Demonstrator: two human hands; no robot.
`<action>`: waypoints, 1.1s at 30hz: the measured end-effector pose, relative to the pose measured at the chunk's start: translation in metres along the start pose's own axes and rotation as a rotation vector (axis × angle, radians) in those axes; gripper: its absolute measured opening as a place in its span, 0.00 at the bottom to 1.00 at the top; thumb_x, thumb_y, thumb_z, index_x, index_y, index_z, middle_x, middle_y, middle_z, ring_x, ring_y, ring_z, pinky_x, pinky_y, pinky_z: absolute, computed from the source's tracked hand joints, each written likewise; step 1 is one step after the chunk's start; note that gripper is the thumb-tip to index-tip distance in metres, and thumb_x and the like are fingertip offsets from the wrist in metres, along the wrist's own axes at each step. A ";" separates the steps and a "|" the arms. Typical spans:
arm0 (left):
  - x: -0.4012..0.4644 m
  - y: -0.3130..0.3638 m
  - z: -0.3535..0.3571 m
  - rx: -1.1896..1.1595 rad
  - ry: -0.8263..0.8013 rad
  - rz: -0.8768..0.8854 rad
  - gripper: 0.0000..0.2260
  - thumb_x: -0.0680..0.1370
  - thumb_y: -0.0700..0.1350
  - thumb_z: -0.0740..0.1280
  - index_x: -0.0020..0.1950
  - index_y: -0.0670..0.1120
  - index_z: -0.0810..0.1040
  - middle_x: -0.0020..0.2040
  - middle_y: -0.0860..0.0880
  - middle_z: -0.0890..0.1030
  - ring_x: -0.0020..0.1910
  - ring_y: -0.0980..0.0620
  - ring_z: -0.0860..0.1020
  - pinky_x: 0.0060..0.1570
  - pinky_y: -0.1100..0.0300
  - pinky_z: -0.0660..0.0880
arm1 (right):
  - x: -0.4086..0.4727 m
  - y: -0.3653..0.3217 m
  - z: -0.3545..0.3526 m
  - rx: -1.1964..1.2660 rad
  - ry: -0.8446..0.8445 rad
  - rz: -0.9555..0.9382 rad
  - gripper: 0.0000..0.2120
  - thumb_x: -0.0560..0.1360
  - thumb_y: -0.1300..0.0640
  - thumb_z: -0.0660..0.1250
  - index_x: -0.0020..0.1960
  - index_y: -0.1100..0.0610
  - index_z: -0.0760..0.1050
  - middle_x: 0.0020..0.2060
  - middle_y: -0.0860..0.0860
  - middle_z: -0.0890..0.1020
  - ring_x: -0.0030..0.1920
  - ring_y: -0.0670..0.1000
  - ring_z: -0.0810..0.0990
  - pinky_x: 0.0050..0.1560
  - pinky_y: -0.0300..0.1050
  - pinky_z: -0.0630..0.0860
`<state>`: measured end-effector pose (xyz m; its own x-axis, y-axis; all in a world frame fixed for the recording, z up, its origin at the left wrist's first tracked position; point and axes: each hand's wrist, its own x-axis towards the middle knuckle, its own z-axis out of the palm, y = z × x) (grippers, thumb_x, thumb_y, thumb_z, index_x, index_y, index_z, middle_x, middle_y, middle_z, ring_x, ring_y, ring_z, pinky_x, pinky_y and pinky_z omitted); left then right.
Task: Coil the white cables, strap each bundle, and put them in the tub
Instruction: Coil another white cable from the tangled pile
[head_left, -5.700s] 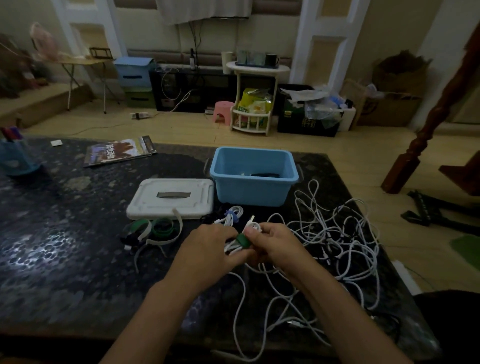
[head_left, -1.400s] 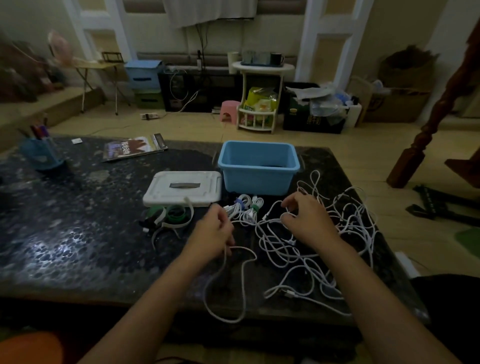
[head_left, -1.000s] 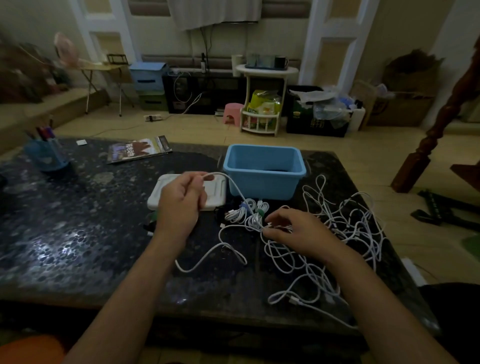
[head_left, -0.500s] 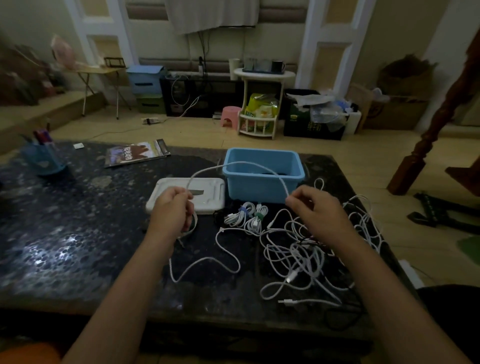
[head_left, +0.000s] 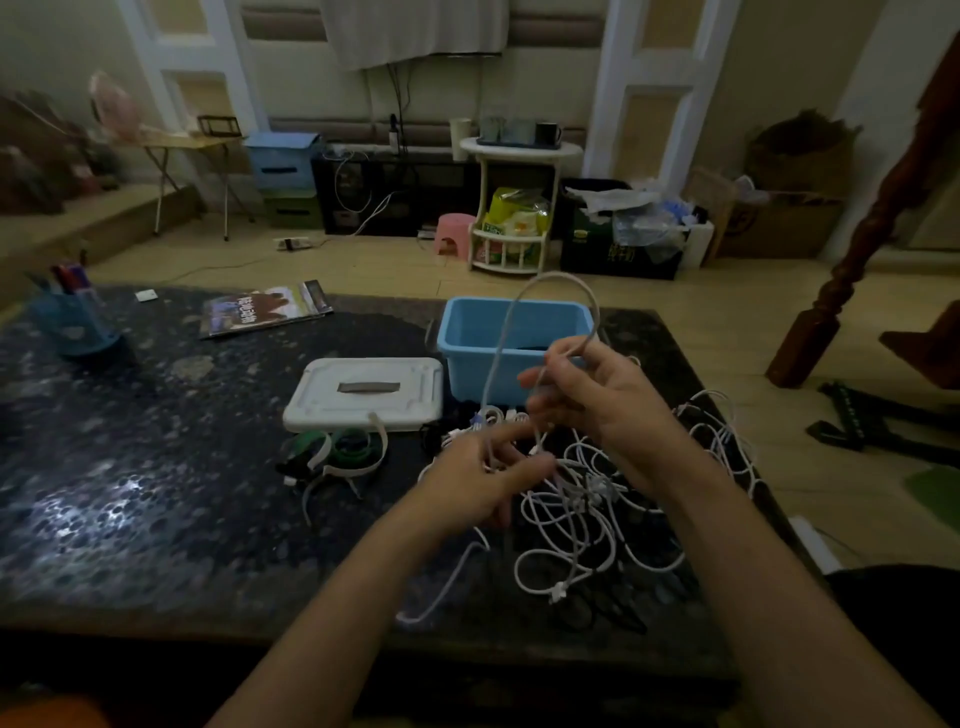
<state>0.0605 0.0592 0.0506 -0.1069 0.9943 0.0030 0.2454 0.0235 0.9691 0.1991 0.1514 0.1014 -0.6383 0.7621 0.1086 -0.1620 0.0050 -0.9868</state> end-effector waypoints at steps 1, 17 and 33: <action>0.002 0.000 0.007 -0.004 0.000 0.019 0.08 0.78 0.46 0.70 0.57 0.55 0.81 0.38 0.51 0.82 0.27 0.51 0.75 0.27 0.62 0.72 | 0.000 0.002 0.003 0.009 -0.019 0.004 0.04 0.82 0.60 0.62 0.55 0.61 0.72 0.47 0.56 0.86 0.41 0.50 0.84 0.44 0.43 0.82; 0.002 0.010 -0.039 -0.782 0.365 -0.093 0.14 0.83 0.48 0.61 0.40 0.43 0.73 0.30 0.47 0.74 0.31 0.50 0.76 0.32 0.59 0.77 | 0.000 0.039 -0.022 -0.894 -0.162 0.097 0.14 0.73 0.45 0.75 0.57 0.42 0.81 0.46 0.42 0.83 0.41 0.40 0.80 0.45 0.38 0.78; -0.006 -0.001 -0.050 -0.351 0.391 -0.447 0.20 0.83 0.52 0.59 0.41 0.40 0.78 0.30 0.44 0.76 0.27 0.48 0.76 0.29 0.60 0.75 | 0.010 0.043 0.017 -0.699 -0.214 -0.027 0.04 0.75 0.57 0.73 0.47 0.49 0.80 0.39 0.48 0.84 0.41 0.47 0.82 0.47 0.46 0.80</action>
<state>0.0127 0.0478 0.0620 -0.4807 0.7849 -0.3908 -0.2224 0.3220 0.9202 0.1732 0.1478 0.0625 -0.7856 0.6129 0.0845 0.2926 0.4884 -0.8221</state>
